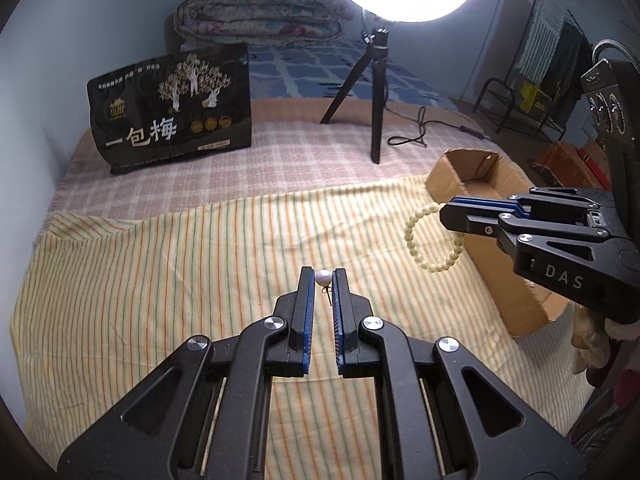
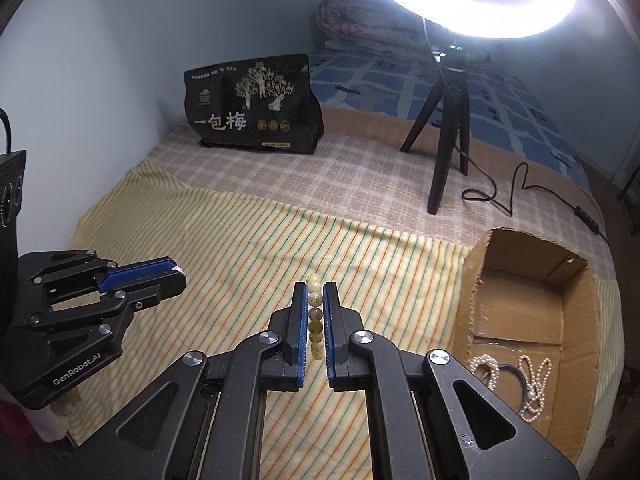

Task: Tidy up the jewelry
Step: 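Carry pearl in left tool and bracelet in right tool over the box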

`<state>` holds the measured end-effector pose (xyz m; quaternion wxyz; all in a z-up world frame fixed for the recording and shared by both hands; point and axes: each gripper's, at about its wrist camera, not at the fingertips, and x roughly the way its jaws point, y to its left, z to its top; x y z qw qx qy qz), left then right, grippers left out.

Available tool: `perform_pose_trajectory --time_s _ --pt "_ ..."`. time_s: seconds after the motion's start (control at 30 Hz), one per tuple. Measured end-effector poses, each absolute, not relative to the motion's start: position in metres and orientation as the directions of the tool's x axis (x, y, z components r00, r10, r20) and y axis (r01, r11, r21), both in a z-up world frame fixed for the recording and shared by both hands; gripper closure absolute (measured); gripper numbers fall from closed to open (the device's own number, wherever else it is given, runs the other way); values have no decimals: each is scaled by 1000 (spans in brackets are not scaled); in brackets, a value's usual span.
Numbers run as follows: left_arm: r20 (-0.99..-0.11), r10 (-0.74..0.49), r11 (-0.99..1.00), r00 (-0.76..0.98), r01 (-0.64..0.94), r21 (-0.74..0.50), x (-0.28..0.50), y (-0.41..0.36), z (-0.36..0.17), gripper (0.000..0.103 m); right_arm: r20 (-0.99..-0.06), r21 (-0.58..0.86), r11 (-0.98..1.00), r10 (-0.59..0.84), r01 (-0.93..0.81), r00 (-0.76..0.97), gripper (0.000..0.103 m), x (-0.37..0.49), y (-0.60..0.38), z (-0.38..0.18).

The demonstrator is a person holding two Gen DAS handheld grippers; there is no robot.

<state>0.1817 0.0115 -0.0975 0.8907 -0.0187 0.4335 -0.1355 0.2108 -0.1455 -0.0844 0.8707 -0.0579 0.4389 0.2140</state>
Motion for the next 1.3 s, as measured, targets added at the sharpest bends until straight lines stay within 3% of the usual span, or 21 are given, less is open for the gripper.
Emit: perform_pose_trajectory --time_s 0.73,1.3 --pt "-703 -377 915 603 361 -182 151 -72 -47 96 -732 49 950 244 -309 636 97 163 -247 -34" --pt "-706 -477 849 523 482 -216 142 -165 -52 97 -731 87 983 175 -164 660 97 156 -334 -38"
